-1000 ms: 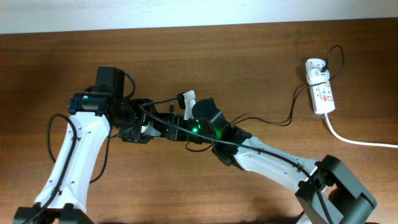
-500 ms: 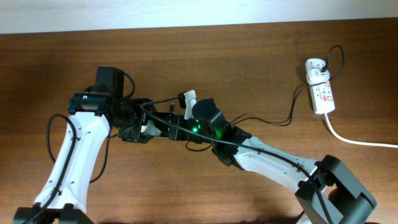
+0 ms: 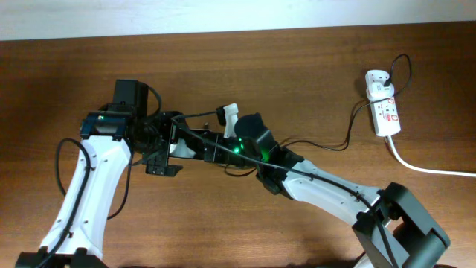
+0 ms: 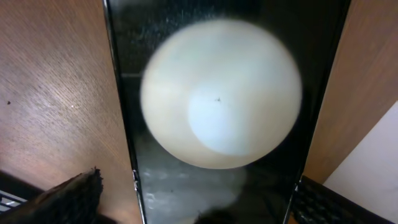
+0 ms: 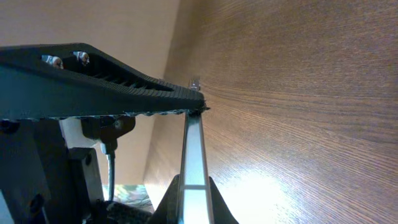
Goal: Plug charger to phone and switch on socket
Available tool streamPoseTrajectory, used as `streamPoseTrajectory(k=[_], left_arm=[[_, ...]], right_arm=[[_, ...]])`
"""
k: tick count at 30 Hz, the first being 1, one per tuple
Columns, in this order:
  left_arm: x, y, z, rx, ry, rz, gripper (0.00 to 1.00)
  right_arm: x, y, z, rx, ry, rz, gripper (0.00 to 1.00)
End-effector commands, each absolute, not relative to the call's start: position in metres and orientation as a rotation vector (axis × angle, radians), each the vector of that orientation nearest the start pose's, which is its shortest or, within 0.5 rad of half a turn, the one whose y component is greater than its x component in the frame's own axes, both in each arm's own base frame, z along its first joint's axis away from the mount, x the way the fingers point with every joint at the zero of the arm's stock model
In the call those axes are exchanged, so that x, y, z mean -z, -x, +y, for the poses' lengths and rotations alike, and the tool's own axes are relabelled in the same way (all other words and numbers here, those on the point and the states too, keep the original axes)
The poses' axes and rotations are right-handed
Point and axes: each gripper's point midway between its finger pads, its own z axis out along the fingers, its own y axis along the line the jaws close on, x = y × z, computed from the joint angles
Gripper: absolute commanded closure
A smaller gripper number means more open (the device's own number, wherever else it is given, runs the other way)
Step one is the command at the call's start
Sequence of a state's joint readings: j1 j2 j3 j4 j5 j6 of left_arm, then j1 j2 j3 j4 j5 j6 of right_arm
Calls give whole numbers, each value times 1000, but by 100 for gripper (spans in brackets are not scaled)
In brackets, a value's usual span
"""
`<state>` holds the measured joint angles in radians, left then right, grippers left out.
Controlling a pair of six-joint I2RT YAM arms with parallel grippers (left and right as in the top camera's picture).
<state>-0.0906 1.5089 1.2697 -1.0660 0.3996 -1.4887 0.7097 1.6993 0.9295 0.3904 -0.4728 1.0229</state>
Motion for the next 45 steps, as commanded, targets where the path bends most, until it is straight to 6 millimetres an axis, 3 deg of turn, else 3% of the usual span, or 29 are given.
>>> streamPoseTrajectory(k=[1,5,10,12,14,16,17,18,20,22,25,28,34,38,41,44,45], left_arm=[[-157,-307,-95,753,1960,2461,1],[-157,-307,-95,753,1960,2460,1],[-156,-306,-94,740,1961,2463,1],[-156,-303,-95,741,1845,2540,1],[-162,-317,-100,814,1476,2646,1],[-184,-342,-121,1006,913,2665,1],[-194,-350,-129,1073,731,2637,1],[-197,-352,-132,1090,676,2625,1],[-197,-354,-131,1083,675,2618,1],[-194,-357,-125,1030,690,2612,1],[-188,-362,-112,914,724,2602,1],[-187,-362,-111,903,728,2600,1],[-180,-368,-93,749,771,2579,1],[-180,-368,-93,749,770,2578,1],[-179,-371,-83,687,755,2567,1],[-190,-374,-106,846,488,2569,0],[-198,-376,-126,978,336,2545,1]], right_arm=[[-178,-339,355,-1524,-5,2215,96],[-177,-358,328,-1537,-54,2220,96],[-170,-368,298,-1571,-107,2269,96],[-173,-368,292,-1605,-96,2270,96],[-177,-366,287,-1649,-67,2267,96],[-180,-368,281,-1656,-65,2259,96],[-181,-370,278,-1655,-68,2252,96],[-183,-371,274,-1651,-69,2248,96],[-182,-371,261,-1612,-72,2265,96],[-177,-373,234,-1522,-150,2311,96],[-192,-371,197,-1424,-211,2301,96],[-215,-357,157,-1381,-344,2292,96],[-228,-320,89,-1228,-503,2215,96],[-226,-292,75,-1184,-608,2060,96],[-219,-290,71,-1242,-740,1970,96],[-223,-306,63,-1293,-840,1862,96],[-240,-315,69,-1321,-750,1806,96]])
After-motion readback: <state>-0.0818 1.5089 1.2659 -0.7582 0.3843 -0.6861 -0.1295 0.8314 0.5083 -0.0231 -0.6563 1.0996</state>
